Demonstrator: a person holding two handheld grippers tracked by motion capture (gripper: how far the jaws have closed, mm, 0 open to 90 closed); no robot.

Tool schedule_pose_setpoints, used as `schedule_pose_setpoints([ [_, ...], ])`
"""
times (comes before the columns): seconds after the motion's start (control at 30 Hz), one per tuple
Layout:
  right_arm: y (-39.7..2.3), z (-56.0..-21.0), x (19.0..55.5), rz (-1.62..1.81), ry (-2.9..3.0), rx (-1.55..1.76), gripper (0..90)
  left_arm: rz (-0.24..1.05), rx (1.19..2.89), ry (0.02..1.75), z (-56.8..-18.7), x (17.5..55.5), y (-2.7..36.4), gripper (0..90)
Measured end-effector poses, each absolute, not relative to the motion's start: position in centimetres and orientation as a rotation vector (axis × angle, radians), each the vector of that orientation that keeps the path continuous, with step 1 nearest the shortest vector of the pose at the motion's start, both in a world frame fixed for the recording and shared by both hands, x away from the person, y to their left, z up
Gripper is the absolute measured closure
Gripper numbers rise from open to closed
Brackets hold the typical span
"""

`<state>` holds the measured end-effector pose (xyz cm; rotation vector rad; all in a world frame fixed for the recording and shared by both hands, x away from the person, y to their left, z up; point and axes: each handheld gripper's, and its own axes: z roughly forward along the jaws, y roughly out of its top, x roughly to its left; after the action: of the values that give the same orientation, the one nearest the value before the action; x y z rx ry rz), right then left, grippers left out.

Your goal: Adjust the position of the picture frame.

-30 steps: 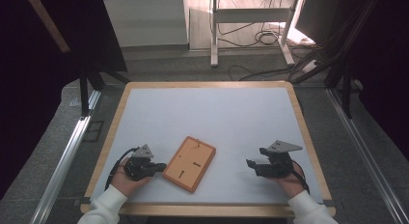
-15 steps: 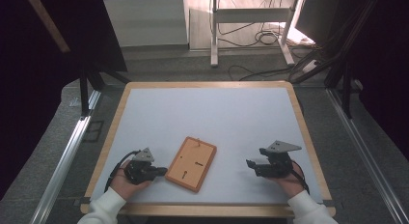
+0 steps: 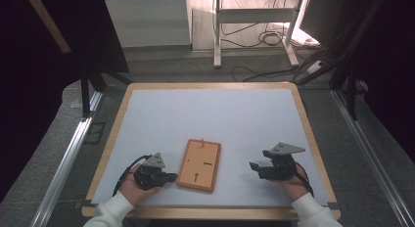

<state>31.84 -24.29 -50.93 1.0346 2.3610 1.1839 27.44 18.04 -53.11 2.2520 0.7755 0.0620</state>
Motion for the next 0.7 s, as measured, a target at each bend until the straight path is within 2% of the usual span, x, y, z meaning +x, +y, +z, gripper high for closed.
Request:
schedule_pose_setpoints([
  [0.33, -24.16, -51.07, 31.90, 1.176, 2.367, 1.034, 27.0, 0.066, 2.245, 0.751, -53.22, 27.27, 17.02, 90.0],
  [0.7, -24.29, -51.04, 31.86, 1.181, 2.365, 1.031, 27.1, 0.100, 2.218, 0.764, -53.35, 27.62, 17.68, 90.0],
])
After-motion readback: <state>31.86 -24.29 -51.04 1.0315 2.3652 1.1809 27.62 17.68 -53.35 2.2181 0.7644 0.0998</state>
